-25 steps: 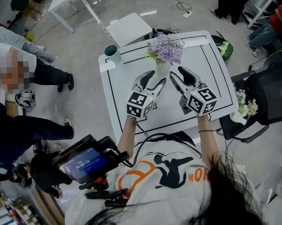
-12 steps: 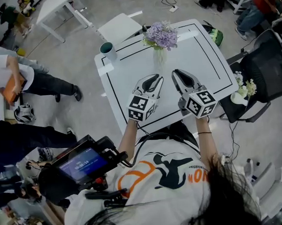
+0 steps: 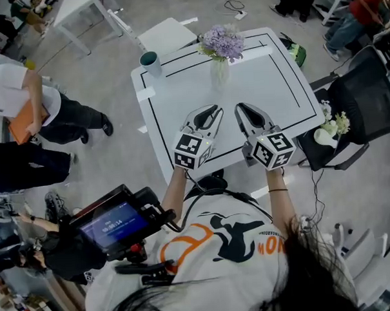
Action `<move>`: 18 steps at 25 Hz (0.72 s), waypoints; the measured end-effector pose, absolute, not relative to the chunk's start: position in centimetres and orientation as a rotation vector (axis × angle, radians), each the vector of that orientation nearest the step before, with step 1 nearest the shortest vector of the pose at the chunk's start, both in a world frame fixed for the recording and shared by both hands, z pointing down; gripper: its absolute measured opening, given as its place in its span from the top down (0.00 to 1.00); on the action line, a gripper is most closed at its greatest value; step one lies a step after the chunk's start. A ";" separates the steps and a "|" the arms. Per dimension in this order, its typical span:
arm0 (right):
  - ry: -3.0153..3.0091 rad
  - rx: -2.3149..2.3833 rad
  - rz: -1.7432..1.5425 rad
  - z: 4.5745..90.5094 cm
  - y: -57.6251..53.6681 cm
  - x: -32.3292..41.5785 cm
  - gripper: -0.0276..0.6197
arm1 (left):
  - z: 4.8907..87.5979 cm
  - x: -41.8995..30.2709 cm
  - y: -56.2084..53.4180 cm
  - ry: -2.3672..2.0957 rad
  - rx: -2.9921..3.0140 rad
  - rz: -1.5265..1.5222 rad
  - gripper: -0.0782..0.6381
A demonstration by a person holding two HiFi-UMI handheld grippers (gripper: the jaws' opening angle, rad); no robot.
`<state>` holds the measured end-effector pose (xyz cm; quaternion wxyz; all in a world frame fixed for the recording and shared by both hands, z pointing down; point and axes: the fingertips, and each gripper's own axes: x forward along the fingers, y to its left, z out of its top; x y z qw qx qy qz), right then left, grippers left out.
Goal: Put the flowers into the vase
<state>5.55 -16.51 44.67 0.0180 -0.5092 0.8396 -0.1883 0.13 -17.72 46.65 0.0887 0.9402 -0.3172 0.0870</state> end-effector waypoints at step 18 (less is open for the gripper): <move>2.695 -1.418 -0.622 44.8 -2.5 6.5 0.92 | 45.4 -0.7 -3.6 -1.190 2.650 0.182 0.80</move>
